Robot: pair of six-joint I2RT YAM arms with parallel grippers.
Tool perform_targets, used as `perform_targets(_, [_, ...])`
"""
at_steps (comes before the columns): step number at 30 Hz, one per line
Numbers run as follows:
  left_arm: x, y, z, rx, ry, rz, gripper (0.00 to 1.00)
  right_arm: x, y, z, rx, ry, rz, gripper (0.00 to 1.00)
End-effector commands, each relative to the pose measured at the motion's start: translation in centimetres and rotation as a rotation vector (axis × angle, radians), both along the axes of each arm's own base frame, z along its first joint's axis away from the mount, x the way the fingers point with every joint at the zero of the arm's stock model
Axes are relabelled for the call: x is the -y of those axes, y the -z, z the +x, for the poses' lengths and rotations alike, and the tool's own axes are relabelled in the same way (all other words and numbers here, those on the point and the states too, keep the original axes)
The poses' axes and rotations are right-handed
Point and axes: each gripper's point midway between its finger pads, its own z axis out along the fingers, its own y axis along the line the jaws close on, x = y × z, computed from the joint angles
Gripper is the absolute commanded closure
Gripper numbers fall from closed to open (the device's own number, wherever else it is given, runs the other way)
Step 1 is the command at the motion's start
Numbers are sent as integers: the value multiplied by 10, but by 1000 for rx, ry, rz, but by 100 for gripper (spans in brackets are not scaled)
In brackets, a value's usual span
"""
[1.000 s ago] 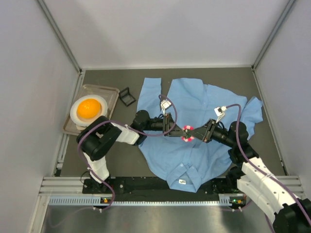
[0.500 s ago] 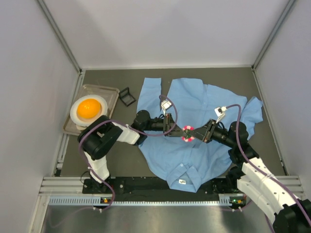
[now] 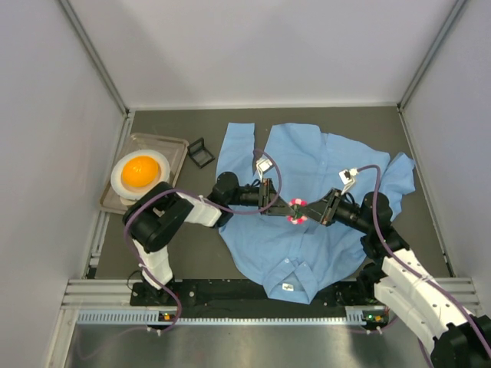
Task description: Remove the brooch from the garment
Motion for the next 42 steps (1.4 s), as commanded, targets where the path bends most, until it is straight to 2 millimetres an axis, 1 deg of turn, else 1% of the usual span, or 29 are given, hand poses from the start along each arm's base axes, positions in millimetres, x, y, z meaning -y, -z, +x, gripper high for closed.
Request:
perform_targets(1, [5,-33,0,130,21,-82,70,-2,-9,0,35,-17,-20,100])
perform_targets(3, [6,-35,-1,145,22,-84,70,-3,-9,1,36,-19,-20,100])
perform_targets(9, [7,-33,-4,141,32,-74,70,-3,-10,0,38,-21,-23,100])
perform_targets(11, [8,-32,-5,148,37,-71,68,-2,-9,0,35,-19,-24,100])
perform_targets(14, [9,-30,-4,153,40,-55,67,-3,-9,0,33,-19,-24,100])
perform_targets(17, [12,-31,-4,150,46,-52,70,-3,-11,0,40,-23,-24,100])
perform_targets(23, [14,-25,-4,140,52,-24,71,-4,-13,-1,44,-28,-20,100])
perform_targets(27, [15,-22,-2,129,51,-10,75,-6,-17,-2,54,-36,-18,100])
perform_targets(32, [17,-21,-2,135,58,2,75,-8,-16,-4,57,-45,-22,100])
perform_targets(36, [17,-23,-4,142,64,3,73,-8,-16,-4,54,-45,-25,100])
perform_targets(42, [19,-26,-4,171,64,18,63,-9,-15,-3,48,-43,-33,100])
